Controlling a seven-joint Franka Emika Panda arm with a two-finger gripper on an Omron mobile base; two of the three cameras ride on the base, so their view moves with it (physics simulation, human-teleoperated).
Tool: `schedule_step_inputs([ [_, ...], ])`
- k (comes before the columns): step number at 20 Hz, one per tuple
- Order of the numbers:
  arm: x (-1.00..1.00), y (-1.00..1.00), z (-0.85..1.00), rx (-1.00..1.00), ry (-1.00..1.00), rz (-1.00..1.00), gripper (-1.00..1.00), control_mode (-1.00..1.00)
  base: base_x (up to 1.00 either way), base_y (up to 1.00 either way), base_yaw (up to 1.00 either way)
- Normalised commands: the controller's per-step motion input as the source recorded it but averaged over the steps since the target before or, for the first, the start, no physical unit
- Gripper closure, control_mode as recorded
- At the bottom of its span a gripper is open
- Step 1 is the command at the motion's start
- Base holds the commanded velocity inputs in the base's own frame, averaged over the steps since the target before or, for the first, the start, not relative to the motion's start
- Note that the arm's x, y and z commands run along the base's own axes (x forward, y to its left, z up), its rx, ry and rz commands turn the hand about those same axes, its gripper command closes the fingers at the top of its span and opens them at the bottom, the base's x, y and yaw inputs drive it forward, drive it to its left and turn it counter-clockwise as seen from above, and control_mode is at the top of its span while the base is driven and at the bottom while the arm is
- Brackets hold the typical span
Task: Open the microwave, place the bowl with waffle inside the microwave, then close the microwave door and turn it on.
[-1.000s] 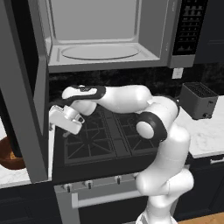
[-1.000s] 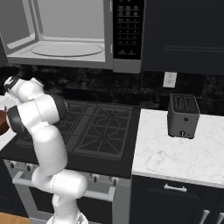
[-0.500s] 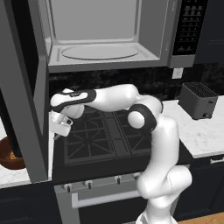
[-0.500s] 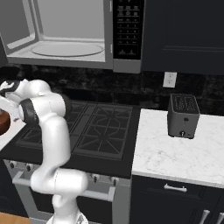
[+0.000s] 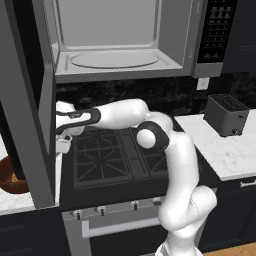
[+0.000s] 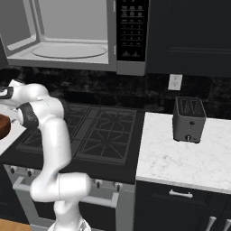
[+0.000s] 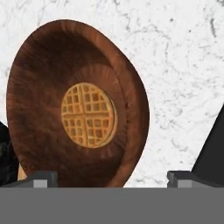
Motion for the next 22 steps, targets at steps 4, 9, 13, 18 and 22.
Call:
schedule_step_inputs([
  [4,0.01,0.1,-0.23,-0.02,0.03,-0.02,-1.0,-1.0,0.0,0.0,0.0],
  [9,0.0,0.0,-0.33,0.0,0.02,-0.02,-1.0,-1.0,0.0,0.0,0.0],
  [13,0.0,-0.01,-0.32,-0.01,0.0,-0.03,-1.0,-1.0,0.0,0.0,0.0],
  [18,0.0,0.0,-0.43,-0.04,0.0,-0.02,-1.0,-1.0,0.0,0.0,0.0],
  [22,0.0,0.0,-0.22,0.0,0.0,-0.02,-1.0,-1.0,0.0,0.0,0.0],
])
